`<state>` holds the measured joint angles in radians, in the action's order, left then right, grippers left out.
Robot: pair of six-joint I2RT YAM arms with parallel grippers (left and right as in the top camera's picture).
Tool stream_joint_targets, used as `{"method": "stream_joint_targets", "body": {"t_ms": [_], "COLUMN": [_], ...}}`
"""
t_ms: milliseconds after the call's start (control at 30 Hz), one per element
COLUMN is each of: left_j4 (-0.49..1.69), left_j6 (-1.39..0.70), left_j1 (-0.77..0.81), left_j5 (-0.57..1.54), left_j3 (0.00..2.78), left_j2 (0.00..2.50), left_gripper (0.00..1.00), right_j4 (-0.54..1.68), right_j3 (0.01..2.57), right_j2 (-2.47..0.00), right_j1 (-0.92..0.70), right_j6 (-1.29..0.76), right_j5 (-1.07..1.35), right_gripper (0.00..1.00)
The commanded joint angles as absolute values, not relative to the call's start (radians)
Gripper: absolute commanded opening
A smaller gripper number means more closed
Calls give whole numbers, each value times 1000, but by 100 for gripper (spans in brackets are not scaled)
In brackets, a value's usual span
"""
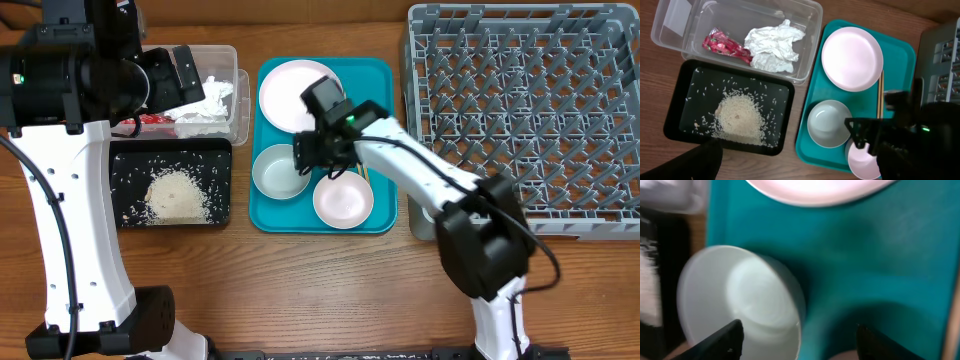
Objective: Sort waste into correct bins and load items into the dishwasher
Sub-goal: 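Reach the right gripper to the emptied grey bowl on the teal tray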
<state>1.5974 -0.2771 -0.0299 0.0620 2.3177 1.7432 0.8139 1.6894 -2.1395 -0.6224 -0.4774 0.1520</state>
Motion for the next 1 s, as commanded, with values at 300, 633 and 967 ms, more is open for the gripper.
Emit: {"method": "stream_joint_targets", "body": {"t_ms": [300,633,967], "left_j4": [1597,1596,1597], "left_j6": [-258,-258,-258], "left_j1": [-33,-33,-33], "left_j5": [49,49,49], "left_j3": [2320,2320,2320], "left_j2": [1746,1746,1746], "left_gripper": [100,100,100], "right_j4": [755,768,1015], "right_j3": [1703,1708,1947], "right_j2": [-2176,-2170,-1981], "right_j1": [-623,-621,-492], "right_j6": [-505,-494,-445], "right_j5": [127,128,9], "right_gripper": [22,4,4]}}
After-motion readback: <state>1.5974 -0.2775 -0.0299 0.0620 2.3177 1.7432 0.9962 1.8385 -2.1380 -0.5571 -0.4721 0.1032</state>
